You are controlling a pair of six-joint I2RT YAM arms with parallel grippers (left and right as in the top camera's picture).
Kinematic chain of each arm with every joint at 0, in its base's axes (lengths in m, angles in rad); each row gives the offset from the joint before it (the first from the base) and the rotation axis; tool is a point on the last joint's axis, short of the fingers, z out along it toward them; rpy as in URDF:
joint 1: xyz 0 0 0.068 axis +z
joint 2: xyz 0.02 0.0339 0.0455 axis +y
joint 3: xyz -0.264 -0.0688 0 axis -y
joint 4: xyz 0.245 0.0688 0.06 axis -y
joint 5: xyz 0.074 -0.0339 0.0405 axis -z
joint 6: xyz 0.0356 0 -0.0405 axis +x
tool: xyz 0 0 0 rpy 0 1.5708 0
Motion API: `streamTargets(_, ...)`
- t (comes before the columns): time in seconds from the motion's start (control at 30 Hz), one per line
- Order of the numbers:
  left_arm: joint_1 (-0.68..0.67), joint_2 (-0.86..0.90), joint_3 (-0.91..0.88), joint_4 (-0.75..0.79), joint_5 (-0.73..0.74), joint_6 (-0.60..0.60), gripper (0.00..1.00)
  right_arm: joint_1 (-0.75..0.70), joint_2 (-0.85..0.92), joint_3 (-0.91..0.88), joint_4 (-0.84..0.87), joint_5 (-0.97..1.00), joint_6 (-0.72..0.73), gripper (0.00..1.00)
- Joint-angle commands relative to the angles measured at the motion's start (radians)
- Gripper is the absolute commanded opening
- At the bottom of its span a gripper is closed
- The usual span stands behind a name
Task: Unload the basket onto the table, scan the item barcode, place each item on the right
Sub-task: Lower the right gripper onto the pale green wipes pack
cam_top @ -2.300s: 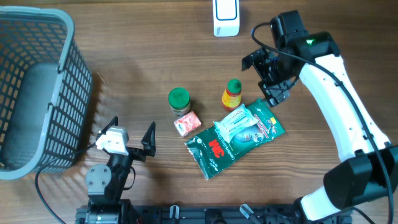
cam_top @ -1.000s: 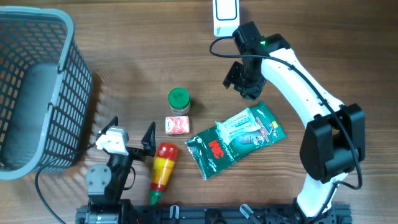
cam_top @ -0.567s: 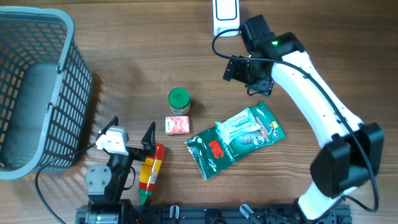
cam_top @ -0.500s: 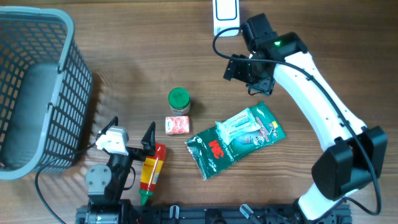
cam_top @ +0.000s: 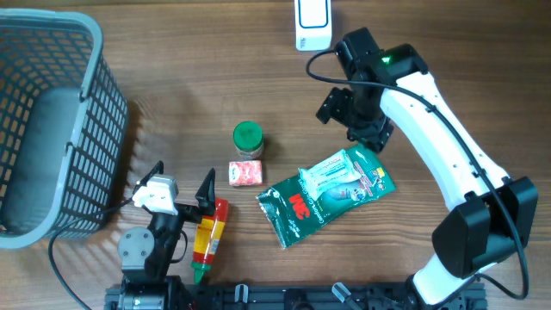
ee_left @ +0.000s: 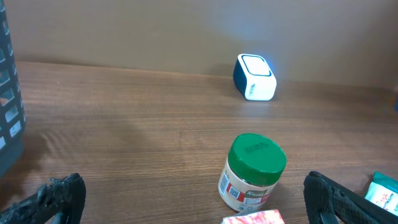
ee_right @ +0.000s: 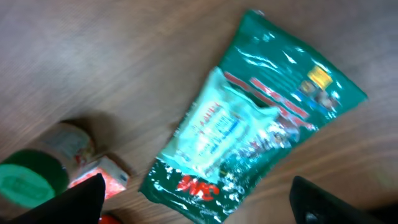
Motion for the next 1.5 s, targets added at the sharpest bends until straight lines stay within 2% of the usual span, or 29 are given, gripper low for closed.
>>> streamTargets(0.0, -0.004, -0.002, -0.002, -0.007, -0.01, 0.02, 1.0, 0.002, -0.013, 0.001, -0.025, 0.018, 0.077, 0.95)
streamTargets(0.13, -0.004, -0.002, -0.002, -0.007, -0.01, 0.02, 1.0, 0.002, -0.013, -0.047, -0.032, 0.021, 0.084, 0.96)
streamTargets(0.33, -0.004, -0.002, -0.002, -0.007, -0.01, 0.02, 1.0, 0.003, -0.013, -0.202, -0.004, -0.002, 0.219, 0.97)
streamTargets(0.47, -0.004, -0.002, -0.002, -0.007, -0.01, 0.02, 1.0, 0.003, -0.013, -0.283, 0.063, -0.087, 0.187, 0.96)
streamTargets(0.7, -0.004, -0.002, -0.002, -0.007, -0.01, 0.02, 1.0, 0.027, -0.013, -0.305, 0.082, -0.088, 0.183, 0.95)
streamTargets(0.77, -0.004, -0.002, -0.002, -0.007, -0.01, 0.02, 1.0, 0.048, -0.013, -0.306, 0.096, -0.073, 0.186, 0.9)
streamTargets(1.07, -0.004, -0.002, -0.002, -0.007, -0.01, 0.02, 1.0, 0.178, -0.01, -0.388, 0.247, 0.004, 0.363, 0.88)
streamTargets(1.23, -0.004, -0.002, -0.002, -0.007, -0.01, 0.02, 1.0, 0.185, -0.006, -0.47, 0.363, 0.015, 0.411, 0.79)
streamTargets(1.4, -0.004, -0.002, -0.002, -0.007, -0.01, 0.02, 1.0, 0.185, -0.006, -0.493, 0.401, 0.045, 0.446, 0.77)
streamTargets(1.47, -0.004, -0.002, -0.002, -0.007, -0.01, 0.02, 1.0, 0.185, -0.006, -0.493, 0.412, 0.045, 0.444, 0.72)
